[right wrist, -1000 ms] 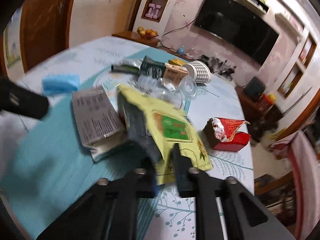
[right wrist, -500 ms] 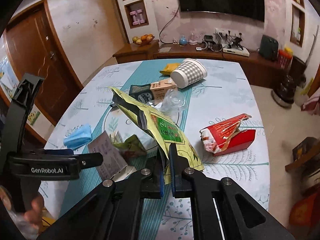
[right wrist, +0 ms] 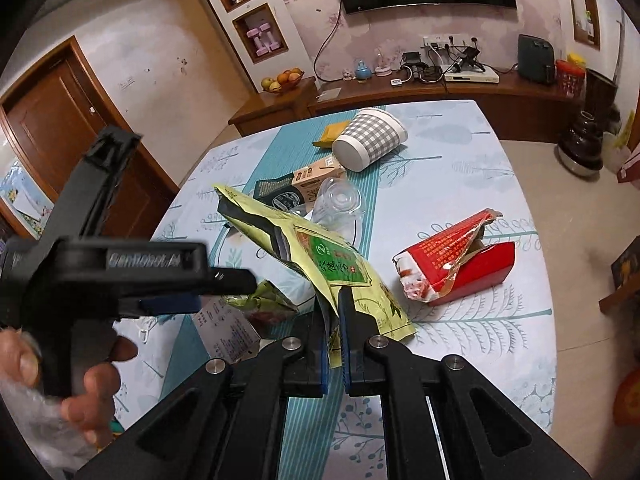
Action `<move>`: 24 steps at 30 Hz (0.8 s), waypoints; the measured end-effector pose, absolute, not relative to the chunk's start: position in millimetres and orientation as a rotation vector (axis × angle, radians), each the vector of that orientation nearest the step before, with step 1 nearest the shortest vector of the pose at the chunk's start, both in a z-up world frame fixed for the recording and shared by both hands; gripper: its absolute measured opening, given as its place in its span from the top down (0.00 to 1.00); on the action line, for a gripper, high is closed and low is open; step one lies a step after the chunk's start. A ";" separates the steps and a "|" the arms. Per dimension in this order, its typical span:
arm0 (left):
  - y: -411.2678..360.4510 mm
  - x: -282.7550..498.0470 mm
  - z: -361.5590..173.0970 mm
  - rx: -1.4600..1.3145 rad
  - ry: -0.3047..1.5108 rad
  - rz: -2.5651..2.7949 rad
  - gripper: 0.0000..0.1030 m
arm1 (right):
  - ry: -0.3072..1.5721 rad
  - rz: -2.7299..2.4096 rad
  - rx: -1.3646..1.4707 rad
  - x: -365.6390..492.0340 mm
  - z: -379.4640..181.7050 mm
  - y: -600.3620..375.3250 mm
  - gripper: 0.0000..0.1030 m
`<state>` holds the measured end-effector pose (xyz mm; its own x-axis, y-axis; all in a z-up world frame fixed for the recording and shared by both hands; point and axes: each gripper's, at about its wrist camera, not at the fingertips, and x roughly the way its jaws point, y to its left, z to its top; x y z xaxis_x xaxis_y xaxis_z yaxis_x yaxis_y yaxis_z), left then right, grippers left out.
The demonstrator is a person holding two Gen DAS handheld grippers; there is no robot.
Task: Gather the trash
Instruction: 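Grasp the green wrapper by the silver box with the left tool while the right holds the bag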
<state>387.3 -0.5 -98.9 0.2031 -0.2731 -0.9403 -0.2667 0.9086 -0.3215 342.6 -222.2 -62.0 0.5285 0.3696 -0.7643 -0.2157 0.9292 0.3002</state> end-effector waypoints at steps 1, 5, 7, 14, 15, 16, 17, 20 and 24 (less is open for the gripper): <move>-0.6 389.3 -101.2 -0.479 1.389 -0.002 0.23 | 0.956 0.356 0.175 342.6 -62.9 -222.2 0.95; -3.0 399.8 -113.6 -0.523 1.444 0.026 0.37 | 0.961 0.362 0.192 344.2 -64.7 -224.2 0.95; -3.6 403.0 -120.3 -0.534 1.462 0.037 0.42 | 0.961 0.365 0.194 344.6 -66.1 -225.3 0.95; -11.3 410.6 -127.7 -0.530 1.469 0.050 0.61 | 0.962 0.361 0.210 345.9 -67.5 -231.7 0.95; -12.3 411.3 -126.1 -0.526 1.463 0.050 0.67 | 0.962 0.361 0.210 345.5 -67.6 -232.0 0.95; -12.5 411.1 -125.6 -0.518 1.462 0.053 0.70 | 0.962 0.362 0.212 345.2 -67.6 -232.3 0.95; -13.1 411.2 -125.3 -0.506 1.462 0.054 0.71 | 0.963 0.363 0.213 344.5 -67.7 -232.3 0.95; -17.9 411.6 -122.3 -0.481 1.462 0.049 0.78 | 0.960 0.363 0.220 342.5 -67.3 -232.4 0.95; -26.3 414.4 -119.7 -0.452 1.447 0.039 0.87 | 0.955 0.356 0.232 337.8 -66.4 -232.1 0.95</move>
<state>414.4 -26.3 -119.7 0.1387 -0.2430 -0.9601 -0.2948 0.9153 -0.2743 337.8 -232.1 -66.4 0.5259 0.3955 -0.7530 -0.1934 0.9177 0.3470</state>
